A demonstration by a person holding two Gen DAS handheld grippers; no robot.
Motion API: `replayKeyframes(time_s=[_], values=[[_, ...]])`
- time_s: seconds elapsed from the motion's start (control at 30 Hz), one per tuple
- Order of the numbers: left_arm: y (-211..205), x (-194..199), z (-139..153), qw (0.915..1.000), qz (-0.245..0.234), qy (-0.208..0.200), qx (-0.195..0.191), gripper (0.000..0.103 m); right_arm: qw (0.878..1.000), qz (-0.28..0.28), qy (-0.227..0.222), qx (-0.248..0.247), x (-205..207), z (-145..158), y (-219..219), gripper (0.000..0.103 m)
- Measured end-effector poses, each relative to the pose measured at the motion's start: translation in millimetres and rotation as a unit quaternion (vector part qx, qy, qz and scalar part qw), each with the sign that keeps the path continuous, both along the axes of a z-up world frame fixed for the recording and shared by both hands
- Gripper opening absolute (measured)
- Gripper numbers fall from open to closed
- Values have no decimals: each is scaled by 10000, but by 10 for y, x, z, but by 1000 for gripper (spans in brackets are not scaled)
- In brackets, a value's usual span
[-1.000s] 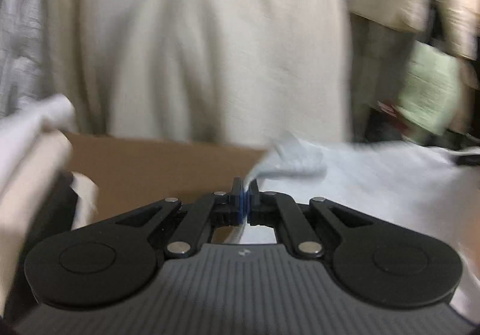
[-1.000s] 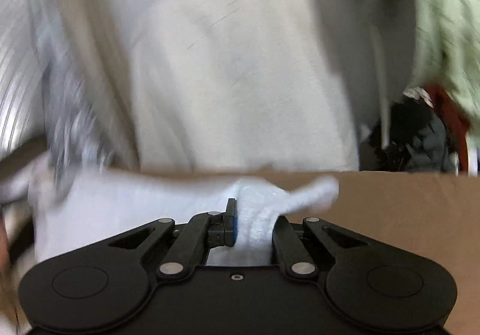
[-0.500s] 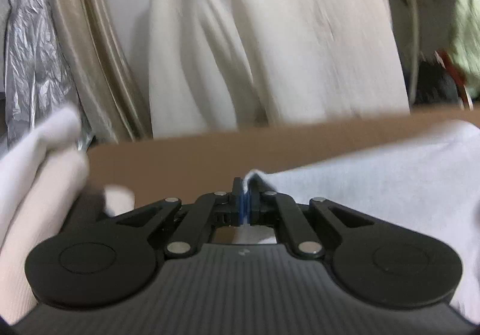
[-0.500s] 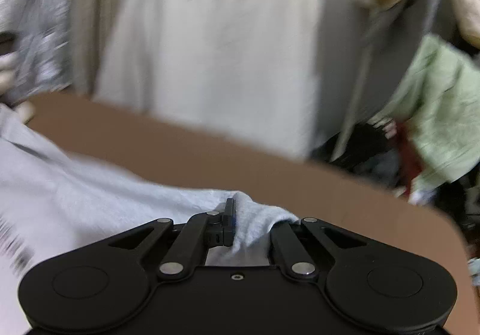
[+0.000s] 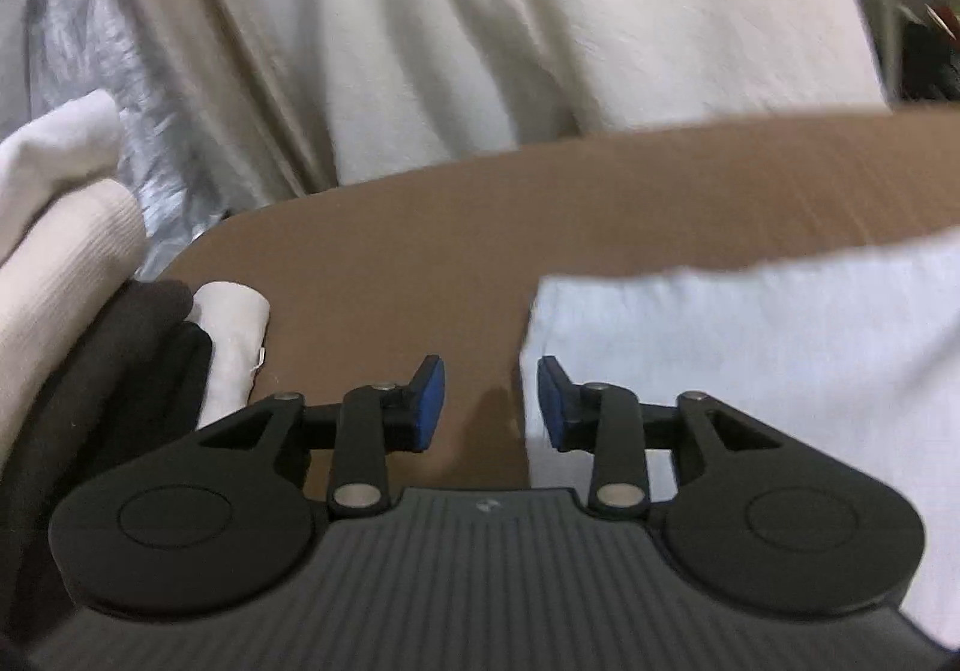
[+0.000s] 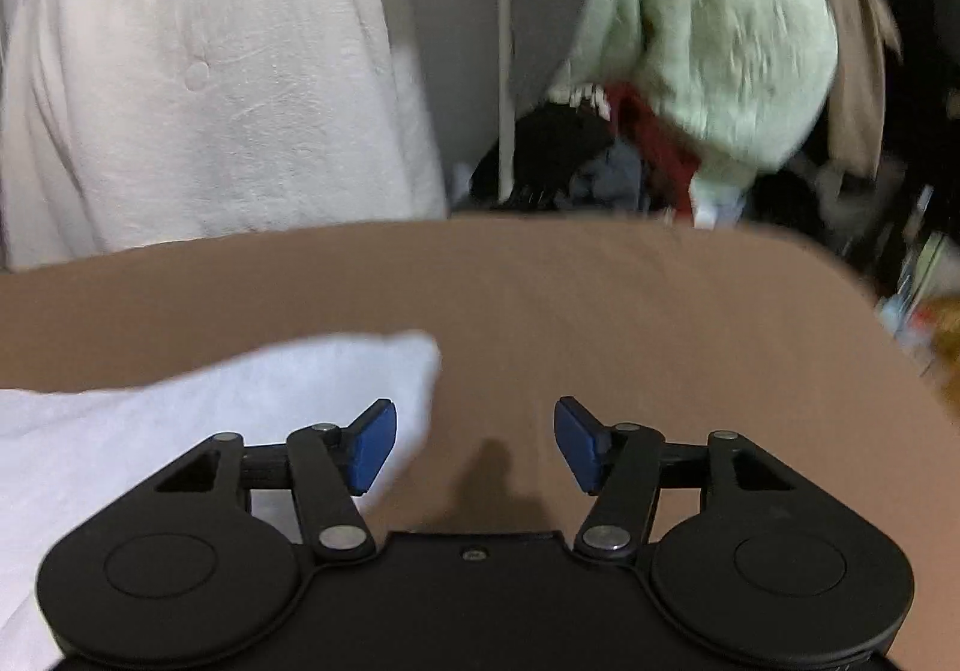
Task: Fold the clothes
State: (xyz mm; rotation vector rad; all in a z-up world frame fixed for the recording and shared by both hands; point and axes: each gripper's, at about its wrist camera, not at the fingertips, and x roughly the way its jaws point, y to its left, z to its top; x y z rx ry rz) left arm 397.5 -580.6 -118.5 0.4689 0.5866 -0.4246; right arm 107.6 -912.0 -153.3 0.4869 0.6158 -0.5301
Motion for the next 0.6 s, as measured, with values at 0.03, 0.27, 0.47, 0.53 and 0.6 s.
replayKeyframes(time_s=[0.03, 0.27, 0.47, 0.53, 0.6], values=[[49, 14, 48, 9999, 42, 167, -14, 43, 9998, -45, -10, 172, -94, -43, -22, 64], [892, -642, 153, 9812, 302, 1667, -920, 44, 9880, 387, -293, 1469, -1022, -332, 358, 64], [1334, -1542, 89, 9828, 418, 1646, -727, 50, 9881, 1060, -154, 1099, -1395, -485, 990, 64], [1490, -1797, 73, 9813, 418, 1640, -912, 50, 9914, 1107, 120, 685, -1334, -494, 1082, 63], [1575, -1962, 46, 9815, 432, 1623, -921, 50, 9928, 1132, 229, 325, -1269, -461, 1157, 5]])
